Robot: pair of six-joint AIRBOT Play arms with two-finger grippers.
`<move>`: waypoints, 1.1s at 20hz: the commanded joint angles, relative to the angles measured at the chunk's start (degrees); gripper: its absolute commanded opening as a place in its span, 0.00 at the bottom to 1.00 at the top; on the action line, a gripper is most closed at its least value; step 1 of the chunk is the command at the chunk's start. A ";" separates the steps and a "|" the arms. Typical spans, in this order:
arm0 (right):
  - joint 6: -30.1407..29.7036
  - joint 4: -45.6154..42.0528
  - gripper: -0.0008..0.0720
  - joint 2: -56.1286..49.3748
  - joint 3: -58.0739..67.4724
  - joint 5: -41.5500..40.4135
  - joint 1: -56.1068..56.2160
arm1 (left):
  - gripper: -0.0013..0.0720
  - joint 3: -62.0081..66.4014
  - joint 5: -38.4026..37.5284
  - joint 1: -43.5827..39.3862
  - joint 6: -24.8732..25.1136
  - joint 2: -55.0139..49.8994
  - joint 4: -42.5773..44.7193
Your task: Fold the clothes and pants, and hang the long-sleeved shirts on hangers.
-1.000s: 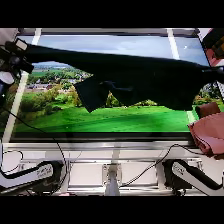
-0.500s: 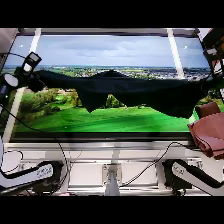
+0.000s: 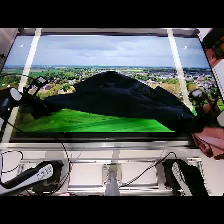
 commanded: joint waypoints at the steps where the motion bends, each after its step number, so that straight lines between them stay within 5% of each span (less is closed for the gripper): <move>1: -3.74 -0.24 0.07 4.90 -7.50 5.22 0.02 | 0.04 -0.92 -6.49 0.04 -0.79 5.31 1.01; 13: -5.20 3.54 0.07 10.47 -10.14 8.61 0.07 | 0.04 -14.88 -19.67 0.07 -0.15 17.03 7.56; 18: -14.43 6.40 0.07 9.99 -11.10 10.67 0.07 | 0.05 -15.96 -18.53 0.02 -0.13 17.03 7.98; 22: -15.67 6.73 0.07 9.94 -12.00 16.72 0.04 | 0.05 -15.74 -6.14 0.02 -0.15 17.11 8.17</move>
